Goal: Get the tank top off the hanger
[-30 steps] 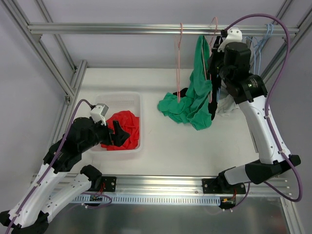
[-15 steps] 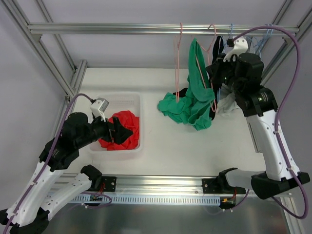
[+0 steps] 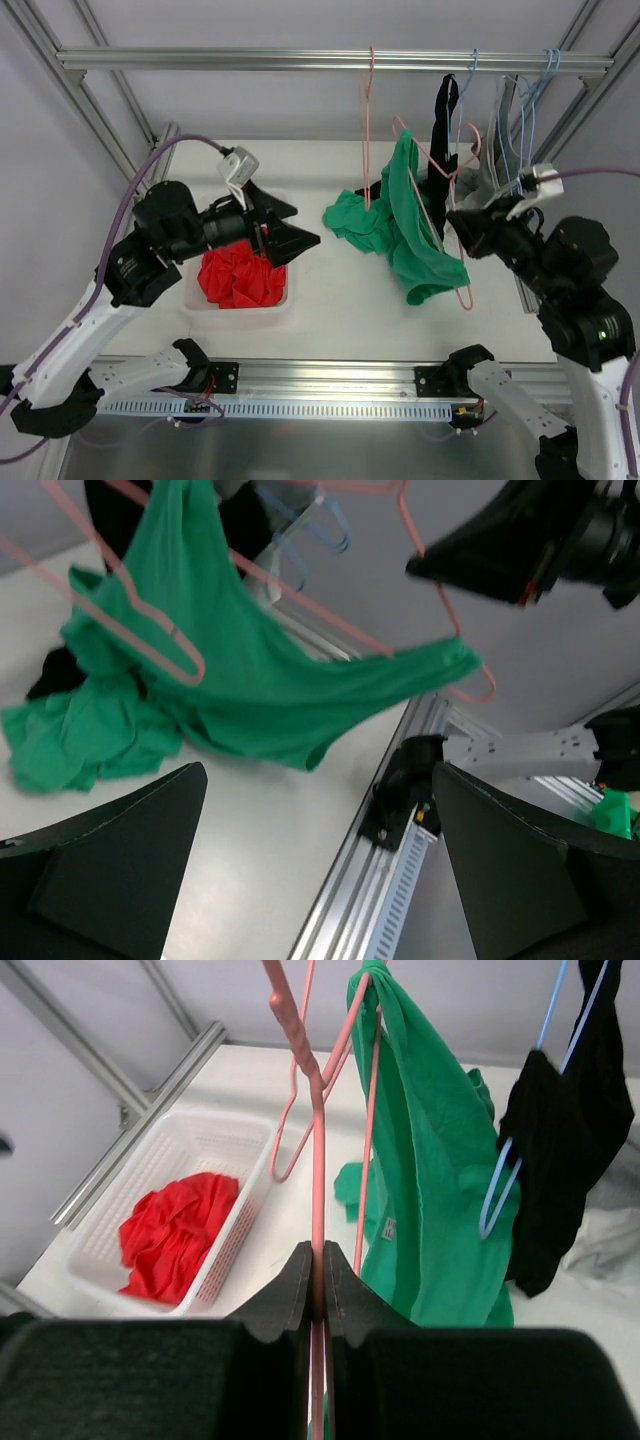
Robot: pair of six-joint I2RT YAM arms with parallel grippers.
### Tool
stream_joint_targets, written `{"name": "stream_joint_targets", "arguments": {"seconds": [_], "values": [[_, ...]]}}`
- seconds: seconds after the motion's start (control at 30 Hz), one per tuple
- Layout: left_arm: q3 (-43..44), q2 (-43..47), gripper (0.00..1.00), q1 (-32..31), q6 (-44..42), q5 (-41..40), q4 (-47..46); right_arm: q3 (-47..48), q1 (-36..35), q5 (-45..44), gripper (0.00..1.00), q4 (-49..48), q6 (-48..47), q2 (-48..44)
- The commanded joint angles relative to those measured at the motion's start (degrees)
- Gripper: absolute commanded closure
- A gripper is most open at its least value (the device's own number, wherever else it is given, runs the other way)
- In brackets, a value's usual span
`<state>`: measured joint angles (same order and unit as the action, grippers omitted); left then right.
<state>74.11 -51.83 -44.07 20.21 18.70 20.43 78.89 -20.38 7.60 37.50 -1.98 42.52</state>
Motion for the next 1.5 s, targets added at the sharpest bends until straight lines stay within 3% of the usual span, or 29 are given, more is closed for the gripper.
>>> {"name": "stream_joint_targets", "arguments": {"seconds": [0.0, 0.13, 0.27, 0.53, 0.87, 1.0, 1.03, 1.17, 1.3, 1.43, 1.47], "values": [[10.8, -8.5, 0.01, -5.0, -6.7, -4.1, -5.6, 1.3, 0.1, 4.5, 1.00, 9.0, 3.5, -7.7], [20.6, -18.5, 0.01, -9.1, -12.7, -6.7, -5.6, 6.8, 0.1, 4.8, 1.00, 19.1, 2.7, -12.7], [29.6, -27.7, 0.01, -13.1, -15.7, -3.9, -5.6, 16.4, 0.1, 6.3, 1.00, 28.2, 2.4, -14.2], [38.7, -38.0, 0.04, -17.4, -16.3, 4.2, -5.7, 25.0, 0.0, 9.1, 1.00, 32.4, 2.5, -13.2], [40.7, -42.0, 0.49, -18.5, -16.2, 2.7, -5.7, 27.9, -0.1, 10.8, 1.00, 32.8, 2.4, -12.7], [40.3, -42.6, 0.78, -18.5, -16.2, 2.6, -5.7, 28.7, -0.2, 11.0, 1.00, 32.9, 2.5, -12.5], [40.2, -42.5, 0.93, -18.5, -16.2, 2.7, -5.7, 28.7, -0.2, 10.6, 1.00, 32.9, 2.4, -12.6], [38.9, -41.5, 1.00, -18.6, -16.4, 1.8, -5.7, 28.4, -0.3, 10.2, 1.00, 32.8, 0.9, -12.8], [36.7, -38.5, 1.00, -19.3, -14.2, -8.1, -5.8, 24.9, -0.4, 9.0, 1.00, 32.9, -0.5, -13.8], [31.4, -32.3, 1.00, -20.6, -11.0, -30.7, -6.1, 18.9, -0.9, 12.4, 1.00, 33.0, -2.6, -16.8], [30.4, -31.1, 1.00, -20.8, -10.6, -33.2, -6.1, 18.4, -0.9, 13.1, 1.00, 33.0, -3.1, -17.7]]}}
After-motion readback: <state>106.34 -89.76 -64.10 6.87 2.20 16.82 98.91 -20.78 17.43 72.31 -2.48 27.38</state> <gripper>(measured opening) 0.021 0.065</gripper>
